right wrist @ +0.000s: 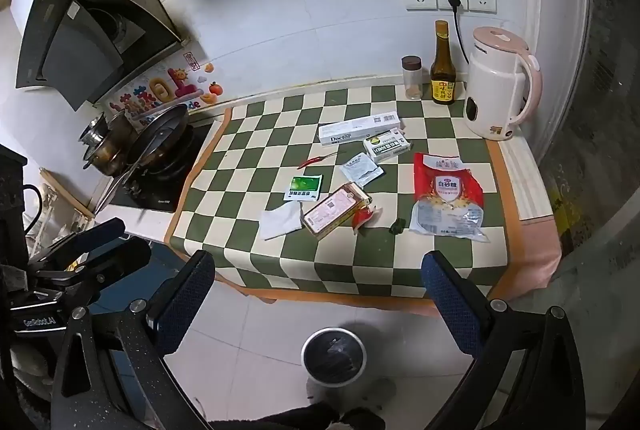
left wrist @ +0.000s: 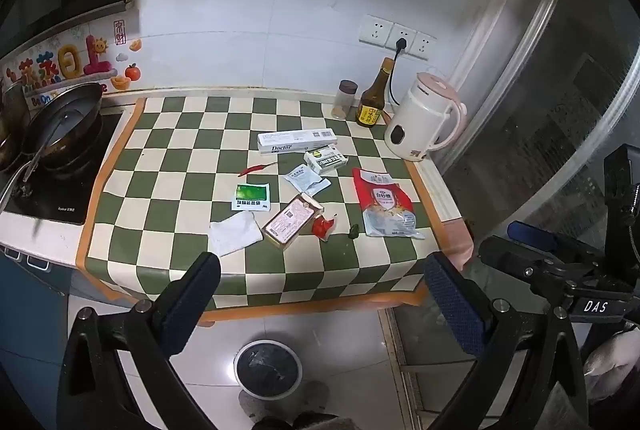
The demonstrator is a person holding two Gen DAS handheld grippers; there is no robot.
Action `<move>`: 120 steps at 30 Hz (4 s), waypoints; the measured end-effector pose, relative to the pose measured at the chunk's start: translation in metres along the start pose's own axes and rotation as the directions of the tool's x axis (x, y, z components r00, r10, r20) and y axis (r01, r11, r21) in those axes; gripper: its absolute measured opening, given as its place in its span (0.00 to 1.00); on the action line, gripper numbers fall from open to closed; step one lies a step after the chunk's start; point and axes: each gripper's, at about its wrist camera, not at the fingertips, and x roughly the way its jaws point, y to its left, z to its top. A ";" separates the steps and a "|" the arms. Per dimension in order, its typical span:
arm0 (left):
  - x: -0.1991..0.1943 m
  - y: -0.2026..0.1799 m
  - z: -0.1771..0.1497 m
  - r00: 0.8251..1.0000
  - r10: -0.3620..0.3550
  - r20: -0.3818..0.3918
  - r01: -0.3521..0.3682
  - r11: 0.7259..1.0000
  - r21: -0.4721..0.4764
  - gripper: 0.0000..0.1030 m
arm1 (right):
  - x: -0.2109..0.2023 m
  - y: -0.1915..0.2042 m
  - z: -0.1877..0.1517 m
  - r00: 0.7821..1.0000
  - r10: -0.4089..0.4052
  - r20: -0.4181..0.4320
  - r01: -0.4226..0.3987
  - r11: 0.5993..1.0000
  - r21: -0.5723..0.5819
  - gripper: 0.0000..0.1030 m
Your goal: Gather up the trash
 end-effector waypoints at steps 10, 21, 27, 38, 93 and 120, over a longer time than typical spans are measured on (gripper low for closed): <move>-0.001 -0.002 0.000 1.000 -0.013 -0.002 0.013 1.000 0.011 1.00 | 0.002 0.001 0.007 1.000 -0.001 -0.011 0.001 1.000 0.001 1.00; 0.004 -0.006 -0.001 1.000 -0.024 -0.013 0.024 1.000 0.017 1.00 | 0.007 0.017 0.003 1.000 0.009 -0.017 -0.009 1.000 0.004 1.00; 0.008 -0.007 -0.001 0.999 -0.038 -0.025 0.038 0.999 0.012 1.00 | 0.010 0.001 0.002 0.999 0.032 -0.029 -0.032 0.999 0.007 1.00; 0.010 -0.006 0.001 0.998 -0.047 -0.034 0.047 0.999 0.007 1.00 | 0.013 -0.002 0.002 0.999 0.034 -0.038 -0.033 0.999 0.011 1.00; 0.014 -0.002 0.002 0.991 -0.119 -0.055 0.119 0.993 0.006 1.00 | 0.015 -0.002 0.002 0.998 0.041 -0.053 -0.040 0.999 0.022 1.00; 0.326 0.014 0.123 0.839 0.523 -0.146 -0.380 0.757 0.532 1.00 | 0.262 -0.183 0.096 0.918 -0.196 -0.346 0.304 0.907 0.293 1.00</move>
